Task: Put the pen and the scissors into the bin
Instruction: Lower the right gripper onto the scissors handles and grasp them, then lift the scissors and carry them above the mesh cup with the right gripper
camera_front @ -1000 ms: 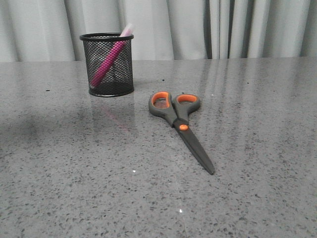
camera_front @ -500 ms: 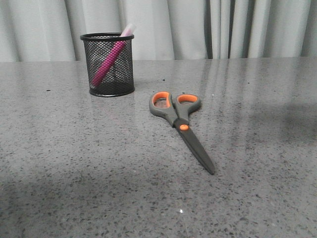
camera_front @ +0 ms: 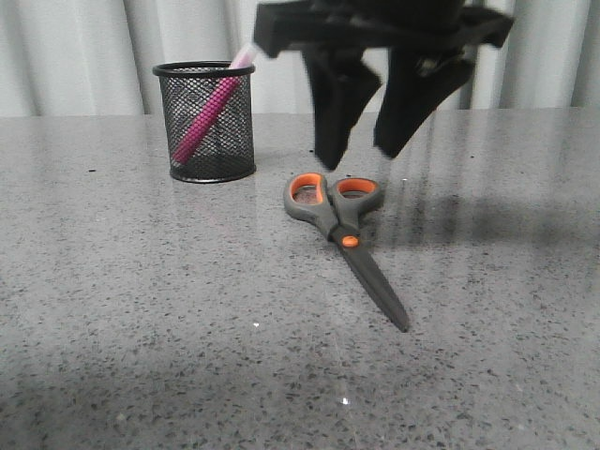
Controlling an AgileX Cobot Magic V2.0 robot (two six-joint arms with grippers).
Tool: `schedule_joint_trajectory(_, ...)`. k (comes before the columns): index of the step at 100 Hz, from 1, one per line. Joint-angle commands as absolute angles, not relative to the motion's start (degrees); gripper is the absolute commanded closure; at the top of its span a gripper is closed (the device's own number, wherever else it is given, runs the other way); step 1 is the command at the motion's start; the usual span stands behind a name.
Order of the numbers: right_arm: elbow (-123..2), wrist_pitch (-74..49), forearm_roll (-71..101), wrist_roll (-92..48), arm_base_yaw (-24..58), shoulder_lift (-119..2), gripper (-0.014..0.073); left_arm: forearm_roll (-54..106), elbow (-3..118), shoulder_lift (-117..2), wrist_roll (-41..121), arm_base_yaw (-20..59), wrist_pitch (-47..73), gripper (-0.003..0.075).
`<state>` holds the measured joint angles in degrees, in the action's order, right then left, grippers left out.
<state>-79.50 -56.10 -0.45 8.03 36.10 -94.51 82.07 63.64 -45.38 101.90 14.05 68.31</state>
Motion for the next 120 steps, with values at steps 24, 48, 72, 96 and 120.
schedule_joint_trajectory(24, -81.58, -54.39, 0.72, 11.07, 36.06, -97.64, 0.0233, 80.49, 64.70, -45.27, 101.11, 20.93, 64.80, 0.0739)
schedule_joint_trajectory(48, -81.58, -54.29, 2.83, 11.47, 36.06, -100.81, 0.0233, 78.39, 64.70, -45.27, 101.11, 23.87, 64.03, 0.0739)
schedule_joint_trajectory(72, -81.58, -55.71, 2.84, 11.56, 36.06, -103.01, 0.0482, 76.91, 64.70, -45.27, 100.84, 24.90, 63.48, 0.0739)
schedule_joint_trajectory(96, -82.21, -54.91, -2.21, 11.56, 36.06, -99.56, 0.0653, 63.07, 64.70, -42.30, 90.26, 24.90, 55.28, 0.0739)
schedule_joint_trajectory(120, -86.20, -39.52, -3.26, 11.56, 36.06, -87.25, 0.0653, 57.57, 64.70, -36.88, 87.19, 24.90, 52.95, 0.0739)
